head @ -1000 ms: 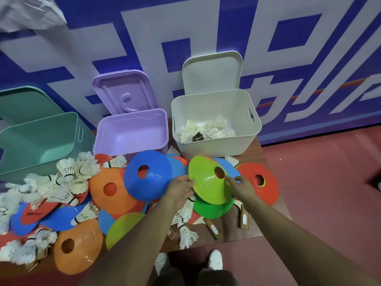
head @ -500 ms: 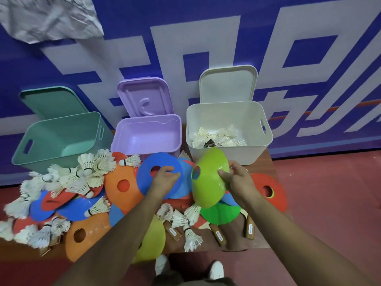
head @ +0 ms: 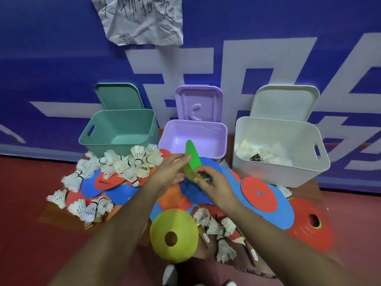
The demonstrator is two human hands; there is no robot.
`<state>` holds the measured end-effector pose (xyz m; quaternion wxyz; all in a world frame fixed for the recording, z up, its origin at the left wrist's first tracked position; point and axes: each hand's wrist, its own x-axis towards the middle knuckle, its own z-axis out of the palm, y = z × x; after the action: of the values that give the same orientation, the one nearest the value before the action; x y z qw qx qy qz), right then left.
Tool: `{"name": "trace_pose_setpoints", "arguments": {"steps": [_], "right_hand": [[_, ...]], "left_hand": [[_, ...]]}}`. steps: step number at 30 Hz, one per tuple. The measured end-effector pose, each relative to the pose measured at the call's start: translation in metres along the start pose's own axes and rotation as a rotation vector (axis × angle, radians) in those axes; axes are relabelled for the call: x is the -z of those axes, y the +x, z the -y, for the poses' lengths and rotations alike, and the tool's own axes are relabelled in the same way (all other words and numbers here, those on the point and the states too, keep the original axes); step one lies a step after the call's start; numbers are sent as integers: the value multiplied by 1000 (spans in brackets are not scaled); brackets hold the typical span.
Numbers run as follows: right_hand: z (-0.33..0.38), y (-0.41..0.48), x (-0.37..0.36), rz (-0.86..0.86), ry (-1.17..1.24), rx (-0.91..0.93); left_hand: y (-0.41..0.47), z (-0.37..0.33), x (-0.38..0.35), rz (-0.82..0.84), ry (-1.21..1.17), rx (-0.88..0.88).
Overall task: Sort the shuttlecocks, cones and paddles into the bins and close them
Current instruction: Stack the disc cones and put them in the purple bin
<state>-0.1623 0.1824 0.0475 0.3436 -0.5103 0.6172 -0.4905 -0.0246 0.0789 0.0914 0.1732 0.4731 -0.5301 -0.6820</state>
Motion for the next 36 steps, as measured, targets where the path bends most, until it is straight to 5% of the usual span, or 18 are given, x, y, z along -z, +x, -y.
{"name": "trace_pose_setpoints", "arguments": {"steps": [5,9,14,22,36], "right_hand": [[7,18,-34,-72,126,-223],[-44,31,-40,-208,-390,-469],[-77,38,-47,-294,-541,-882],[-83,55,-44,-509,-324,-1074],[-73,26,-45,-606,-88,-1049]], "left_hand": [[6,-3,53,-194,-29,-97],[18,-3,88,-171,124,-142],[41,5,106,-86,219,-174],[72,19,91,58,334,-214],[80,33,85,171,597,-188]]}}
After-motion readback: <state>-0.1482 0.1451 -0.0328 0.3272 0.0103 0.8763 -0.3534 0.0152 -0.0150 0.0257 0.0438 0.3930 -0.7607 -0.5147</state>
